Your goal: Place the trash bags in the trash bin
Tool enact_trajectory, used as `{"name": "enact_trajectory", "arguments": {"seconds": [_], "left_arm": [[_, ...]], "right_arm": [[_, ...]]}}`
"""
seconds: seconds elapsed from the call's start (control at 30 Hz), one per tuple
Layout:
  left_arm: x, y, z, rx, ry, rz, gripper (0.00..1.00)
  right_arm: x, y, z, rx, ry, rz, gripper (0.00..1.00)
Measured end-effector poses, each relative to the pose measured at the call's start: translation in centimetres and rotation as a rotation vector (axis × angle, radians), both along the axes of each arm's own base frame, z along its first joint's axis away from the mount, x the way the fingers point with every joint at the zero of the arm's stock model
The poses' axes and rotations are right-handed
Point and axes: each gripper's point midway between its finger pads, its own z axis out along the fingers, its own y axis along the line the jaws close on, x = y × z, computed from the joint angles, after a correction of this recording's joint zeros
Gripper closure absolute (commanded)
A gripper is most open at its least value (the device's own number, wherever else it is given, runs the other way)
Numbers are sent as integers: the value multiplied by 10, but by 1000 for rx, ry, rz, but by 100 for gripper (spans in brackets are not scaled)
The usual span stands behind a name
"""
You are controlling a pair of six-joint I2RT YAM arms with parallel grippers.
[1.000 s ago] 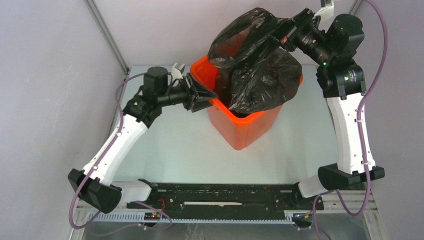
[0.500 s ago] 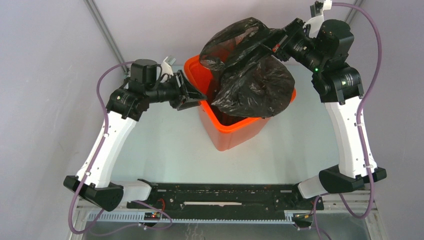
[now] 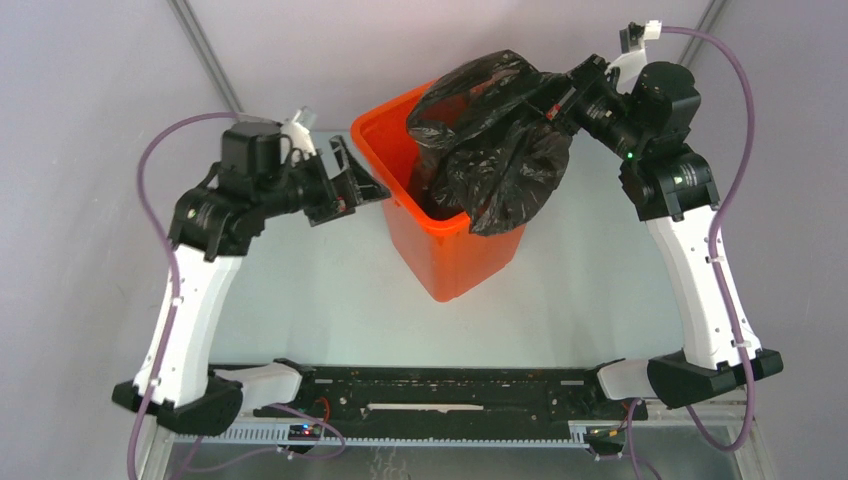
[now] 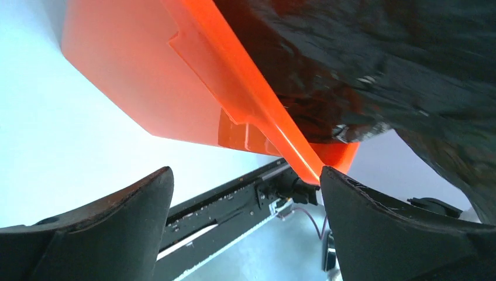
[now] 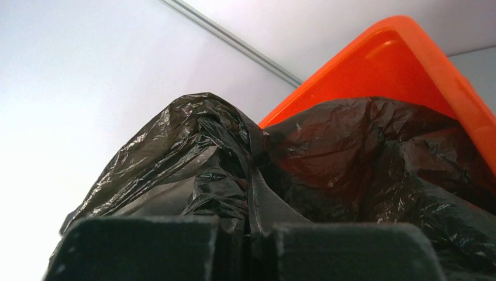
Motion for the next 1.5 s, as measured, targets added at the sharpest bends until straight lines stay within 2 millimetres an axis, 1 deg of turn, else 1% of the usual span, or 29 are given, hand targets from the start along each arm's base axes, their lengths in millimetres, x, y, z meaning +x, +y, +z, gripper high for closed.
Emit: {"name": "enact_trajectory", "arguments": {"seconds": [0.1, 0.17, 0.23, 0.33, 0.37, 0.43, 0.5, 0.53, 0.6, 0.67, 0.73, 0.8, 0.83, 0.9, 0.97, 1.0, 1.03, 1.23, 1.33, 1.43, 1.5], "left_arm": [[-14, 13, 20, -9, -83, 39, 0], [-29, 18, 38, -45, -152, 43, 0], [-37, 20, 52, -89, -210, 50, 1], [-44, 23, 61, -157, -248, 82, 0], [-41, 24, 59, -173, -237, 110, 0], [-30, 25, 49, -194, -195, 171, 0], [-10, 22, 32, -216, -121, 236, 2], [3, 17, 23, -239, -76, 265, 3], [22, 8, 12, -292, -22, 298, 4], [44, -5, -6, -357, 46, 326, 3], [59, -13, -24, -401, 108, 354, 3], [68, -19, -33, -427, 142, 371, 10], [71, -21, -32, -444, 144, 374, 15], [74, -23, -24, -478, 132, 373, 28], [75, -26, -17, -500, 113, 360, 44], [74, -27, -16, -502, 115, 348, 52], [75, -29, -17, -505, 120, 338, 57], [84, -49, -22, -516, 171, 236, 75], [81, -51, -21, -522, 179, 197, 83], [78, -50, -22, -524, 195, 153, 94], [78, -50, -22, -517, 212, 116, 97]], "right_arm": [[6, 7, -9, 6, 19, 25, 100], [8, 12, -9, 13, 19, 47, 100], [10, 15, -9, 16, 13, 62, 100], [13, 20, -7, 16, 11, 85, 100], [14, 21, -7, 16, 11, 91, 100], [14, 23, -9, 14, 16, 100, 100], [14, 24, -10, 12, 20, 108, 100], [13, 24, -10, 12, 20, 111, 100], [12, 24, -7, 13, 15, 114, 100], [10, 23, -5, 14, 8, 114, 100], [10, 23, -4, 15, 7, 114, 100], [9, 23, -4, 14, 7, 114, 100], [8, 22, -3, 14, 7, 113, 100], [6, 21, -2, 14, 2, 109, 100], [1, 18, -3, 14, 1, 103, 100], [0, 16, -3, 14, 0, 100, 100], [-2, 15, -3, 15, 0, 99, 100], [-9, 11, 0, 18, -10, 90, 100], [-8, 10, -1, 17, -9, 84, 100], [-8, 10, -1, 17, -9, 80, 100], [-9, 11, -1, 17, -10, 81, 100]]}}
